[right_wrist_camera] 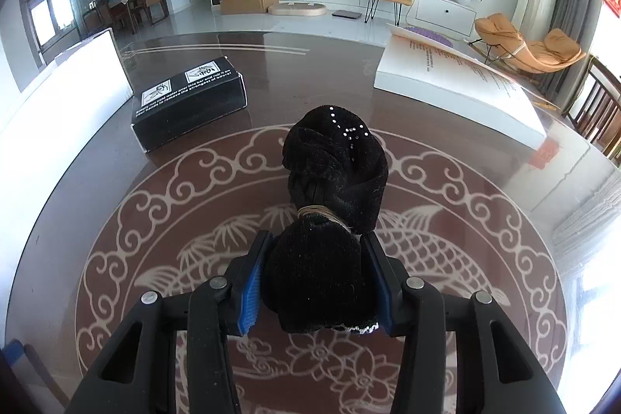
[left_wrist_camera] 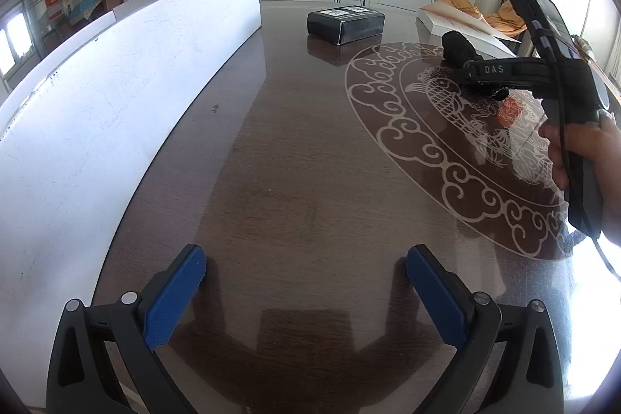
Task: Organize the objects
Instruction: 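Lower the right tool onto the black velvet pouch and close it, then hold the black pouch in the right tool above the table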
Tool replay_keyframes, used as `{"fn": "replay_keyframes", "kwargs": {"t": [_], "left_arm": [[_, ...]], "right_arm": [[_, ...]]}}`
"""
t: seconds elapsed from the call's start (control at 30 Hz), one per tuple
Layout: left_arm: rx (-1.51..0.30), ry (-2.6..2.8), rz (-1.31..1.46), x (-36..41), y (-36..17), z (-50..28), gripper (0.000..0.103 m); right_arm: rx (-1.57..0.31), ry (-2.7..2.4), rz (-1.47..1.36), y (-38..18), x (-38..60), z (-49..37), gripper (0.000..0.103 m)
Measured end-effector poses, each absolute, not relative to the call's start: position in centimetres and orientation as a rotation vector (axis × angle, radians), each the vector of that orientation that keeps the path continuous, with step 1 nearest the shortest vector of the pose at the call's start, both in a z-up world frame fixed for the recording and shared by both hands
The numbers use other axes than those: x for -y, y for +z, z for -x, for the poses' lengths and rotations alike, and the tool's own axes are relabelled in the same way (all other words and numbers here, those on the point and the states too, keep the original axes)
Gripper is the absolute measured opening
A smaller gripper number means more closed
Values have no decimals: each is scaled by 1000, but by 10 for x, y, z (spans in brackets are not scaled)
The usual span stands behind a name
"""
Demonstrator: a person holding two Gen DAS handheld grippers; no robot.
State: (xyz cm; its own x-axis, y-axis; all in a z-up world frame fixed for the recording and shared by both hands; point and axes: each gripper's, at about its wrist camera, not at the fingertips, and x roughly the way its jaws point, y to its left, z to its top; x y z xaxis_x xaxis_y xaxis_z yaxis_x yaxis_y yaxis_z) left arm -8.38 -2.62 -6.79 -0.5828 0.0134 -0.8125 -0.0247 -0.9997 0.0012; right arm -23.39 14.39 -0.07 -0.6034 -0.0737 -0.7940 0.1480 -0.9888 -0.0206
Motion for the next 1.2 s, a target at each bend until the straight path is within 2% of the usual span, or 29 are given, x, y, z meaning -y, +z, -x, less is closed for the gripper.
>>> {"fn": "replay_keyframes", "kwargs": {"t": [0.33,0.53,0.57,0.7,0.73,0.9,1.2], "left_arm": [[-21,2777,1425,26,-68,84,103],[-21,2777,1425,26,-68,84,103],[-21,2777,1425,26,-68,84,103],[-21,2777,1425,26,-68,84,103],[-21,2777,1424,26,-68,84,103],[-21,2777,1424,26,-68,84,103],[-20,2777,1425,26,-68,85,103]], "right_arm": [[-131,-2727,-1306,2,-200,120,47],[-92,-2737,-1315,1,-215,86,49],[-90,-2735,-1316,1,-215,83,51],[-113,-2718,-1335,-2,-212,82,78],[-129,-2721,-1338,-2,-210,81,82],[-151,-2720,-1342,-4,-209,81,88],[-175,-2724,-1342,-4,-206,81,92]]}}
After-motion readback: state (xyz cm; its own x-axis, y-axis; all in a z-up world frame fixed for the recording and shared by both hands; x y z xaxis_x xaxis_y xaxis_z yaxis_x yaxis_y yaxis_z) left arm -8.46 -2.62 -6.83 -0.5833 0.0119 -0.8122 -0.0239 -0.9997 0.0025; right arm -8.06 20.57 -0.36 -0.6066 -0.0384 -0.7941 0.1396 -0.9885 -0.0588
